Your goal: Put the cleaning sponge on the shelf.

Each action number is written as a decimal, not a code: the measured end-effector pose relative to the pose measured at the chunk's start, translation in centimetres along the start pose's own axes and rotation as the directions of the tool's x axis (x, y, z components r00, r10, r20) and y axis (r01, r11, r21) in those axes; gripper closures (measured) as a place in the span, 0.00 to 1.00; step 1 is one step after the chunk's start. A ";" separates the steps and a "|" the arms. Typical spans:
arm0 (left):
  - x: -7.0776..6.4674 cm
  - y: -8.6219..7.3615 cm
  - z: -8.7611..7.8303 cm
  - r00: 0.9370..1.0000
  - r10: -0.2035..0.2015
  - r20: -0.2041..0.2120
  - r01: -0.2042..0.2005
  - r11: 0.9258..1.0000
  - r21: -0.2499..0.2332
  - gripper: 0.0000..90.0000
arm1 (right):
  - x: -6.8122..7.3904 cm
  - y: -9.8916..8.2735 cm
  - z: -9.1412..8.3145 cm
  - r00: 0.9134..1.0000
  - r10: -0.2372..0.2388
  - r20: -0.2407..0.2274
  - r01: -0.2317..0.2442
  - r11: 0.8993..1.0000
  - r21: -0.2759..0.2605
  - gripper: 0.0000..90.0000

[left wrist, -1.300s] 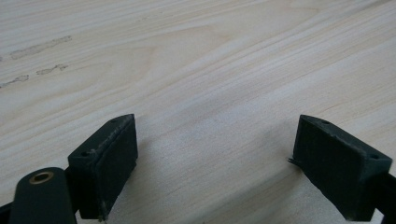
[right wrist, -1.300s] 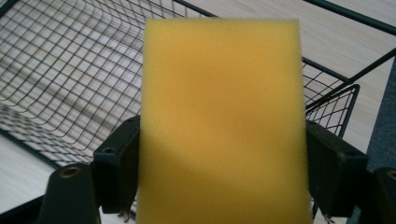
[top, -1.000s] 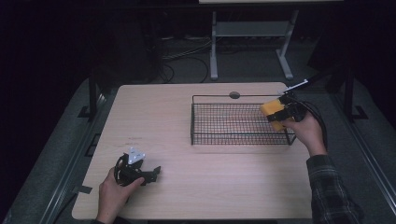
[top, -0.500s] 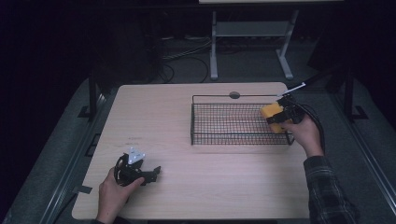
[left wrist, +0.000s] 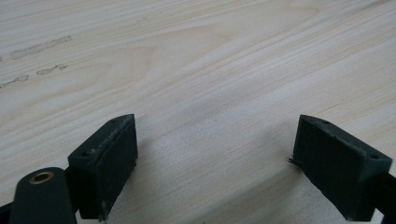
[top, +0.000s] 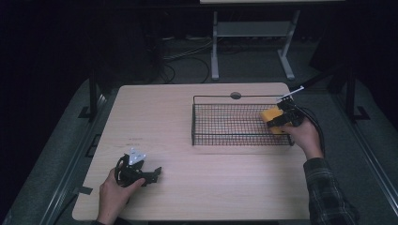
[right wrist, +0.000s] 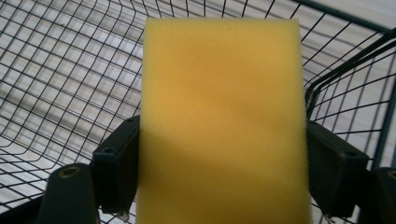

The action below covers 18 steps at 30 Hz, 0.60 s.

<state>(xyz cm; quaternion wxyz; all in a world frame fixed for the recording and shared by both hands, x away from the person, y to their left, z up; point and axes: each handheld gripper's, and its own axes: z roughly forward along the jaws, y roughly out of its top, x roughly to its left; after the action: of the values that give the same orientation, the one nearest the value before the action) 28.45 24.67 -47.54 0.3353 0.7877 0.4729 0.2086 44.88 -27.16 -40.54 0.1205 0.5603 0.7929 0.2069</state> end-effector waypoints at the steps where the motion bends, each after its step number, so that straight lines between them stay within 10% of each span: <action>1: 0.0 0.0 0.0 1.000 0.000 0.000 0.000 1.000 0.000 0.14 | 0.0 -0.1 0.1 1.000 0.000 -0.002 0.000 1.000 0.004 0.25; 18: 0.0 0.0 0.0 1.000 0.001 -0.001 -0.001 1.000 0.000 0.14 | 0.1 -0.4 1.2 1.000 0.003 -0.008 -0.003 0.999 0.039 0.24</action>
<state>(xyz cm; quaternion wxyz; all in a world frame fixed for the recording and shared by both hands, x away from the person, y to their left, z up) 28.45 24.67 -47.54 0.3351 0.7879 0.4725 0.2091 44.98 -26.99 -41.79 0.1062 0.5630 0.7963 0.1940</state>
